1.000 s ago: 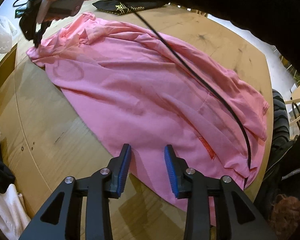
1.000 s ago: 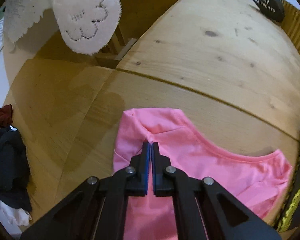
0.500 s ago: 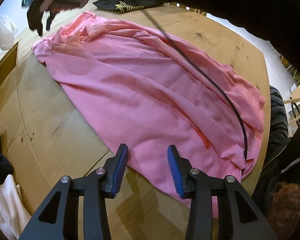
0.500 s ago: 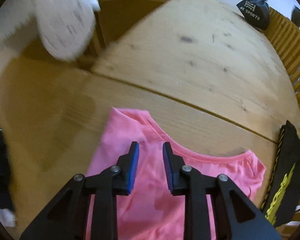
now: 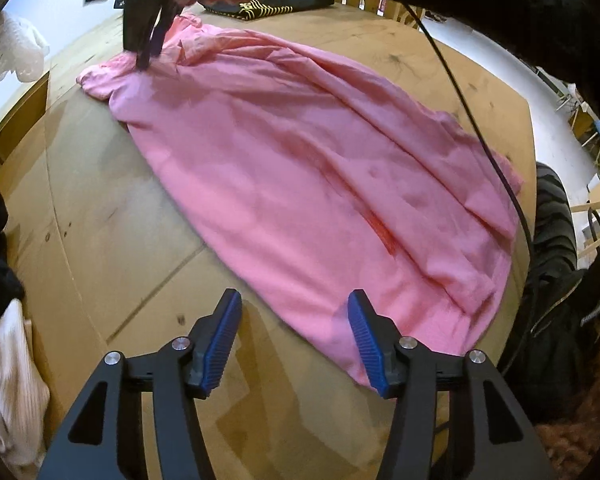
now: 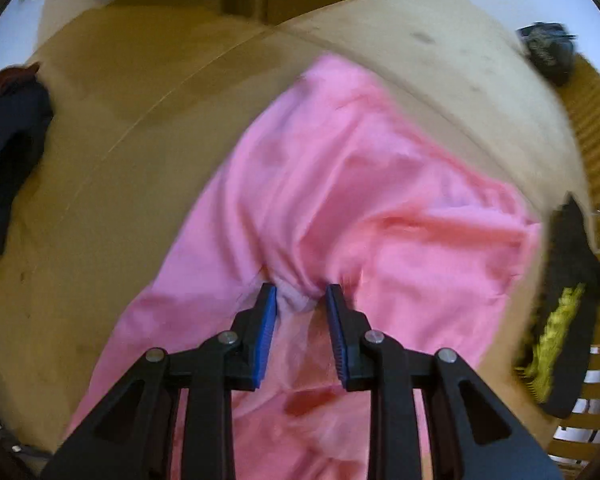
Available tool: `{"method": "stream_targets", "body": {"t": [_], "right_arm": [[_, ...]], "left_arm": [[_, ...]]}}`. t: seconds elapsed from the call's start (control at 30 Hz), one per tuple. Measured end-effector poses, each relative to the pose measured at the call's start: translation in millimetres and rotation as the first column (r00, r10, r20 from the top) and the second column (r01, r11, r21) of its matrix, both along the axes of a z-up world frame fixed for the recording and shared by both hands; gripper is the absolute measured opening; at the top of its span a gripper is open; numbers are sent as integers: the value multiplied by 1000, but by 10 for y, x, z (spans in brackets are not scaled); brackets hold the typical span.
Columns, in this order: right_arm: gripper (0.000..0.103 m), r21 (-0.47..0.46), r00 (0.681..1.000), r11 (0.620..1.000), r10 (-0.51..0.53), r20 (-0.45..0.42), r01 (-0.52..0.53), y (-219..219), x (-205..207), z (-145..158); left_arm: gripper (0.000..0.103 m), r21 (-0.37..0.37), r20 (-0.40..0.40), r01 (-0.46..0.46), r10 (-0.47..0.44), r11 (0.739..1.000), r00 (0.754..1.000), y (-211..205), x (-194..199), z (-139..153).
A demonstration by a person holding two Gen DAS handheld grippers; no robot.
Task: Fold clothes
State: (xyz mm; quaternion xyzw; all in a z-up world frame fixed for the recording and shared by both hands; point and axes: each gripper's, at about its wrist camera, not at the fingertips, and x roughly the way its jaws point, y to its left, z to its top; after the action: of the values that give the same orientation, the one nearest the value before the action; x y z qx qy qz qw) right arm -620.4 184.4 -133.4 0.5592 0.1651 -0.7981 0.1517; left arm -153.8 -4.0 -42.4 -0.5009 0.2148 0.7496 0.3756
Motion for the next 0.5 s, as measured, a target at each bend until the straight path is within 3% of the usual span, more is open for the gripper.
{"method": "stream_targets", "body": {"t": [0.1,0.13,0.23,0.37,0.5], "right_arm": [[25,-99,1000,995,3,-22,-5,111,194,163],[26,-117,999,993,19,-28,-22,99,350,194],[26,-185,998,981,58,5,-56,12,768,186],[26,-286,982,949,165,96,-132,-44,1490,91],[26,-334,954,924,253,161,-189,-153,2301,26]], "left_arm": [[49,-10,25,-36,36,999,999,-105,19,30],[43,-14,33,-48,48,999,998,-140,26,40],[40,2,23,-83,83,997,996,-225,36,125],[40,60,30,-29,27,998,999,-160,177,203],[40,21,57,28,-29,999,998,-29,384,55]]}}
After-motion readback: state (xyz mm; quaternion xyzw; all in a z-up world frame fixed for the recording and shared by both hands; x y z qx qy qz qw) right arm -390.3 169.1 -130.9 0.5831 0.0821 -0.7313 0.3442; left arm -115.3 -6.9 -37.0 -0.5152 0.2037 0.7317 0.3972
